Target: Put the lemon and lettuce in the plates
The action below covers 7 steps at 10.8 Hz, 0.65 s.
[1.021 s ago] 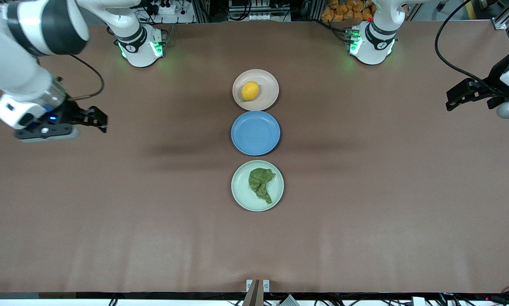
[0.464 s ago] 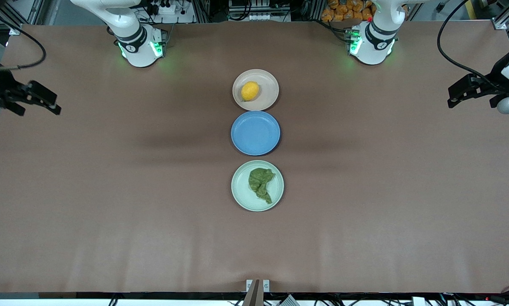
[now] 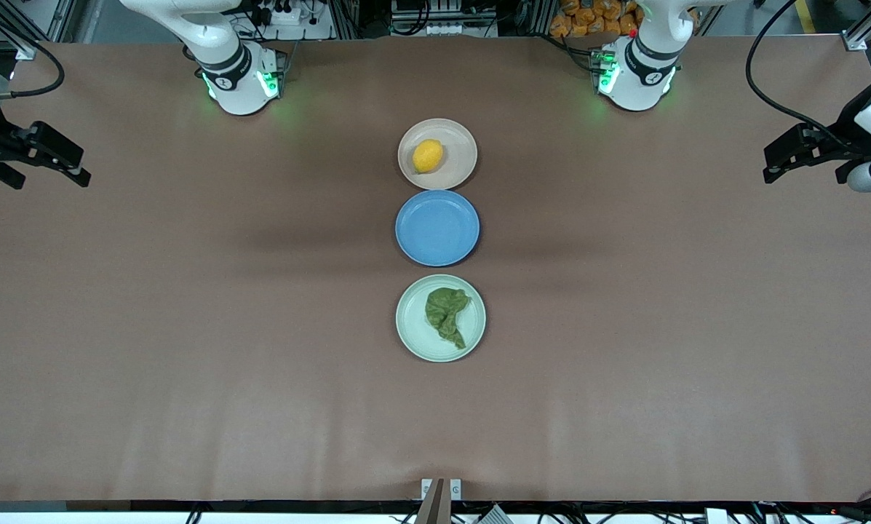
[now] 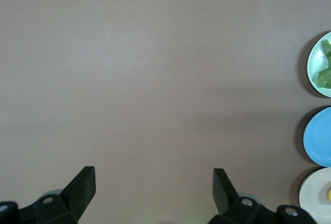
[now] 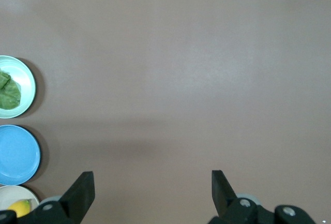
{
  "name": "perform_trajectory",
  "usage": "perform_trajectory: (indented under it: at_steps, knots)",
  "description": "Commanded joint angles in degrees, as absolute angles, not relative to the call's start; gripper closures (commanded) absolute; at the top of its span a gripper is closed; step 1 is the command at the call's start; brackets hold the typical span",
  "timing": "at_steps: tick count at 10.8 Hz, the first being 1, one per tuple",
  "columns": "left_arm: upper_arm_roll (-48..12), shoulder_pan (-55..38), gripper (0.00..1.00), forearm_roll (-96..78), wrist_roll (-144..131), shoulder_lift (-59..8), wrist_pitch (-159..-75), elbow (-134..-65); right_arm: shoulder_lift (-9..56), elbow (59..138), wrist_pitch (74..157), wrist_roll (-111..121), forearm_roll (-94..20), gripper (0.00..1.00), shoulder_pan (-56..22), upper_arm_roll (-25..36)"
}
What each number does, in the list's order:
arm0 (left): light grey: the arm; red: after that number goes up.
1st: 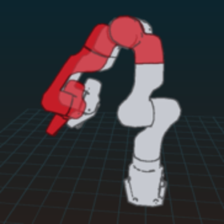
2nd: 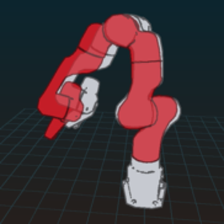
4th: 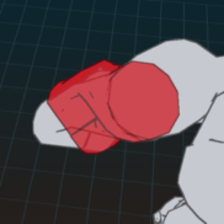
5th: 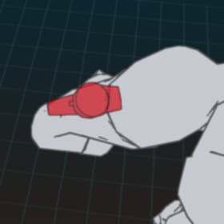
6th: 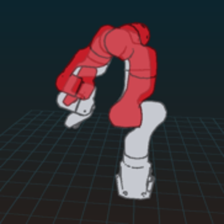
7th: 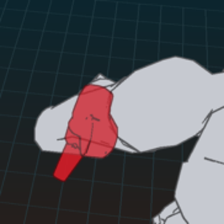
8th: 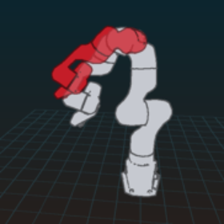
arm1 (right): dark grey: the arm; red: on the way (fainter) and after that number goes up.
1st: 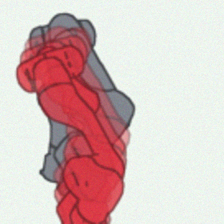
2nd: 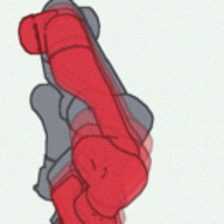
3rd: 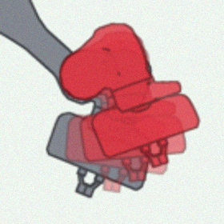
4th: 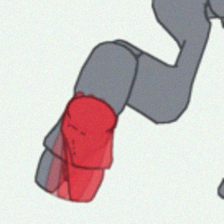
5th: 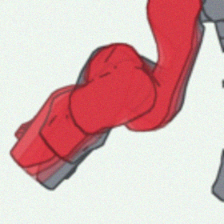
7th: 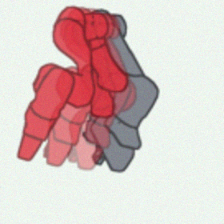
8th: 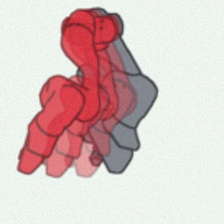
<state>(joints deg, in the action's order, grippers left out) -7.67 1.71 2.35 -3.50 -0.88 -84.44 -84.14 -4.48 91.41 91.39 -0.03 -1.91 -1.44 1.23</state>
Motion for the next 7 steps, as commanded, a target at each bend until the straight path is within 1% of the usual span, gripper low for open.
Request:
perform_trajectory:
  at_steps: [1,7]
  knots:
    - [-7.8,2.1,0.00,1.6,-2.6,-0.2,-83.8,-84.1,-3.9,89.0,92.1,0.8,0.5,0.00,-3.0,1.8]
    - [-7.6,2.1,0.00,1.5,-2.8,-0.2,-82.6,-84.1,-2.9,89.7,92.6,0.8,0.0,0.00,-2.2,1.9]
